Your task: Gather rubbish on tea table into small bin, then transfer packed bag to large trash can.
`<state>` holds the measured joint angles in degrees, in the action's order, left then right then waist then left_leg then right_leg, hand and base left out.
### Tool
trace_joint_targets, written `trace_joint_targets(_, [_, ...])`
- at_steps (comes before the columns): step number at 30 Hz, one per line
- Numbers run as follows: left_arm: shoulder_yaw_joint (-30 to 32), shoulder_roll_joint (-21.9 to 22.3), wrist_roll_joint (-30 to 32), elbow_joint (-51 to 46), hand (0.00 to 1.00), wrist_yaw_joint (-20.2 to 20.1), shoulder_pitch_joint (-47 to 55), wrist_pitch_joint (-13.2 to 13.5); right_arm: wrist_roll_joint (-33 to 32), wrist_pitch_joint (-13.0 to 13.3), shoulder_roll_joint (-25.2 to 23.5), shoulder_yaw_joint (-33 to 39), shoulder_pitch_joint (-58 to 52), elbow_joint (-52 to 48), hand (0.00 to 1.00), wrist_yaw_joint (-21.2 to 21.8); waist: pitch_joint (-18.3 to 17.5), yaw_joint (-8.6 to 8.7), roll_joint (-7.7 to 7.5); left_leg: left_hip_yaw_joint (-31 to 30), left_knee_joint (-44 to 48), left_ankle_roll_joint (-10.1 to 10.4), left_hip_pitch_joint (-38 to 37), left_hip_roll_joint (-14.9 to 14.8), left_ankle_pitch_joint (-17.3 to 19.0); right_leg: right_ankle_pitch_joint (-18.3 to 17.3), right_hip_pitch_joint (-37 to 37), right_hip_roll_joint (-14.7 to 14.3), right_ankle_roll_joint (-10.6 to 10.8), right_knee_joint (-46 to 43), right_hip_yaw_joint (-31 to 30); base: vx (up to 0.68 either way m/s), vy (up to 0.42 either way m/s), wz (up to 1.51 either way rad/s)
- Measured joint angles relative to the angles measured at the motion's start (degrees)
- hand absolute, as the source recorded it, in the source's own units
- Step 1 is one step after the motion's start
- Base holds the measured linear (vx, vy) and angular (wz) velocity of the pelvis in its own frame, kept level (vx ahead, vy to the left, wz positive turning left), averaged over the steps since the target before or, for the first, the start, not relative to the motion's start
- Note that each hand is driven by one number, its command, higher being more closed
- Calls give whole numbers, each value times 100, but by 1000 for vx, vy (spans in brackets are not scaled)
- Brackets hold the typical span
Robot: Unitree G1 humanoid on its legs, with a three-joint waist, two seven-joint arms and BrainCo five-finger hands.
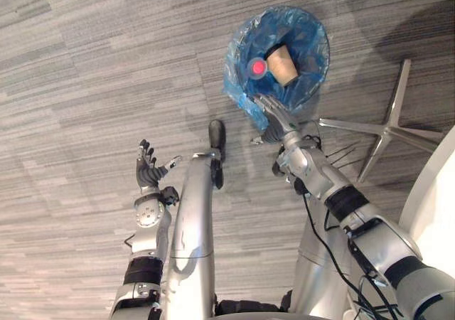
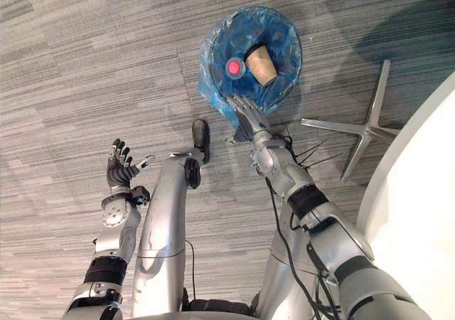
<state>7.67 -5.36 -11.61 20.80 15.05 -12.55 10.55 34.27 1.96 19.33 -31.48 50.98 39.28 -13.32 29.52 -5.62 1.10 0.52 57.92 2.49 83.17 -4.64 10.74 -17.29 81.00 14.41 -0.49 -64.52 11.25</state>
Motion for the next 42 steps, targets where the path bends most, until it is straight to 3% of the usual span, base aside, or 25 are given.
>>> trace_joint_targets(9, [-41,70,-2,85,0,-2,-10,-3,-338,-13,-100,354,-8,-137,100,-77,-1,-22,1,-158,-54,120,-1,45,-88,-65,-8,-18,-56,-79,58,-37,14,6])
trace_joint_targets(14, [-66,78,2,98,0,-8,-12,-44,-752,-6,-210,692,-471,-1236,100,-163,-2,-33,-1,-191,16,106,-164,-33,-89,-64,-229,-68,-59,-71,122,-32,26,-6])
trace_joint_targets(18, [-172,80,9,96,0,-49,-10,-97,-1204,63,-296,1048,-1122,-2508,100,-239,-5,-9,-5,-191,-115,102,-734,-45,-58,-99,-809,-91,-21,73,148,-36,16,-2])
trace_joint_targets(23, [-540,263,109,90,0,-261,121,-162,-1911,194,-714,1521,-2395,-3584,100,-323,-71,48,-111,-132,-845,148,-2045,-96,-80,-52,-2153,-134,-41,776,343,-12,-6,6])
trace_joint_targets(25, [-609,291,110,71,0,-268,392,-167,-2087,212,-849,1519,-2735,-3847,100,-317,-324,55,-187,-33,-1097,157,-2403,-143,-145,-34,-2511,-148,-53,1013,415,49,-21,3])
trace_joint_targets(29, [-615,329,111,71,0,-287,857,-195,-2358,347,-1065,1572,-3245,-4336,100,-291,-423,56,-185,-20,-1638,91,-3504,-142,-239,51,-3687,-200,-14,1640,563,126,-24,7])
trace_joint_targets(31, [-607,338,112,77,0,-375,1189,-226,-2543,447,-1222,1576,-3576,-4616,100,-249,-635,51,-200,28,-2037,72,-4125,-128,-260,133,-4337,-245,75,2122,624,182,-14,1])
trace_joint_targets(32, [-608,343,114,93,0,-386,1244,-247,-2596,450,-1260,1585,-3637,-4660,100,-223,-645,51,-204,52,-2155,51,-4332,-123,-275,157,-4545,-256,102,2258,638,200,8,-1])
trace_joint_targets(38, [-836,100,275,676,0,-518,1788,-283,-2992,667,-1394,1606,-4098,-4382,100,148,-1493,102,-395,250,-3746,11,-5893,-29,-681,705,-6025,-490,282,3975,644,171,18,-7])
trace_joint_targets(42, [-826,-23,338,623,0,-627,2008,-282,-3037,667,-1332,1760,-4172,-4233,100,348,-1516,157,-409,344,-4132,21,-6503,-40,-741,938,-6636,-629,283,4532,548,95,33,-18])
